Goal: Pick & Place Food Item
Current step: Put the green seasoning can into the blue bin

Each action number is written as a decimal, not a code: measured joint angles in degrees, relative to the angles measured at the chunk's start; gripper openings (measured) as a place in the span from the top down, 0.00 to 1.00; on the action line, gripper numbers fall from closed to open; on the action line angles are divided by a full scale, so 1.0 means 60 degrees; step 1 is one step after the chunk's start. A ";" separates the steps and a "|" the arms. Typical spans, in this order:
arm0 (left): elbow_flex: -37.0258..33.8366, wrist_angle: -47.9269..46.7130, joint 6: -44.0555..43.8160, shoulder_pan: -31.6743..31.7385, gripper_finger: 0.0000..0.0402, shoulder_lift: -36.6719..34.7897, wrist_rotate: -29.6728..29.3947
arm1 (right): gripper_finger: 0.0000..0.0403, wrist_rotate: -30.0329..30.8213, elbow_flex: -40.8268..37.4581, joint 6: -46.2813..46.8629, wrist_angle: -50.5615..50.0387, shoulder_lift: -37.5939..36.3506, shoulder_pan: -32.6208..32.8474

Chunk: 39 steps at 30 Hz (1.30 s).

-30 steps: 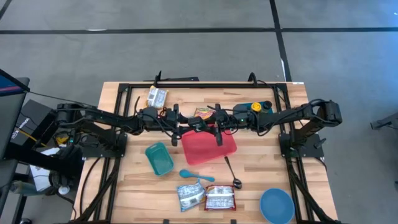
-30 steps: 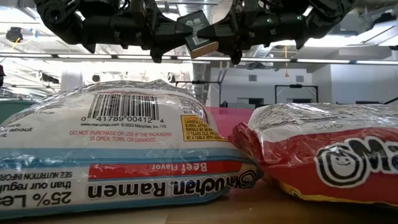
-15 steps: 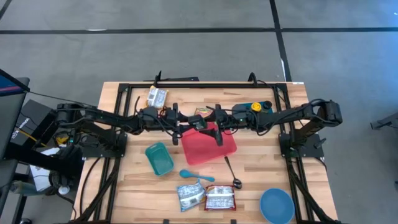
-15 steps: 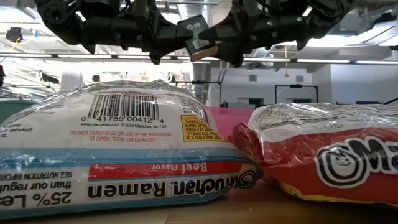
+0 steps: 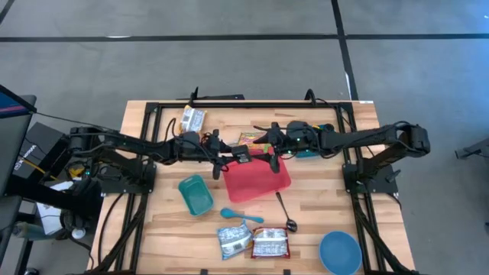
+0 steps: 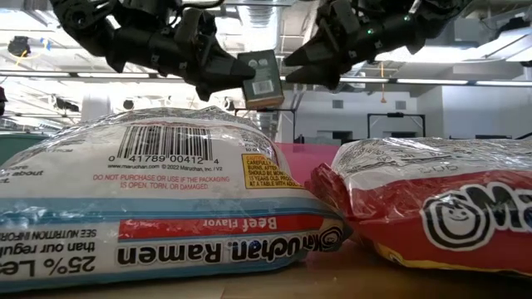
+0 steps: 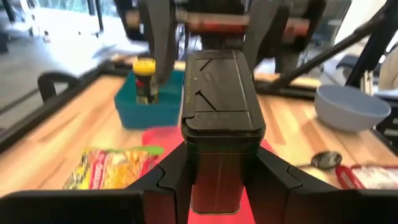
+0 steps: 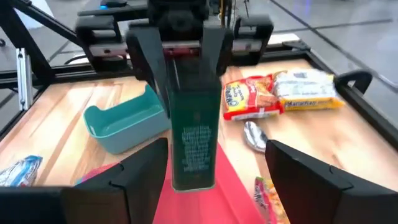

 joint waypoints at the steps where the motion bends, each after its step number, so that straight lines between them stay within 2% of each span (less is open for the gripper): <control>1: 0.0149 -0.0313 0.0004 0.0000 0.73 0.0000 0.0000 | 0.34 -0.0040 0.0000 -0.0137 -0.0027 -0.0085 0.0017; 6: 0.0818 -0.1553 0.0276 -0.0128 0.73 0.0000 0.0032 | 0.34 -0.0660 0.0004 -0.0571 -0.0146 -0.0373 0.0019; 12: 0.1119 -0.2258 0.0361 -0.0160 0.73 0.0000 0.0149 | 0.34 -0.0730 0.0004 -0.0602 -0.0149 -0.0380 0.0023; 20: 0.1194 -0.2244 0.0343 -0.0190 0.73 0.0030 0.0149 | 0.34 -0.0770 0.0000 -0.0452 0.0132 0.0064 0.0021; 32: 0.1217 -0.1986 0.0316 -0.0270 0.72 0.0749 0.0131 | 0.34 -0.0808 0.0098 -0.0351 0.0201 0.0140 0.0183; 39: 0.1795 -0.2313 0.0171 -0.0288 0.72 0.1238 0.0123 | 0.34 -0.0728 0.0131 -0.0343 -0.0118 0.0232 0.0308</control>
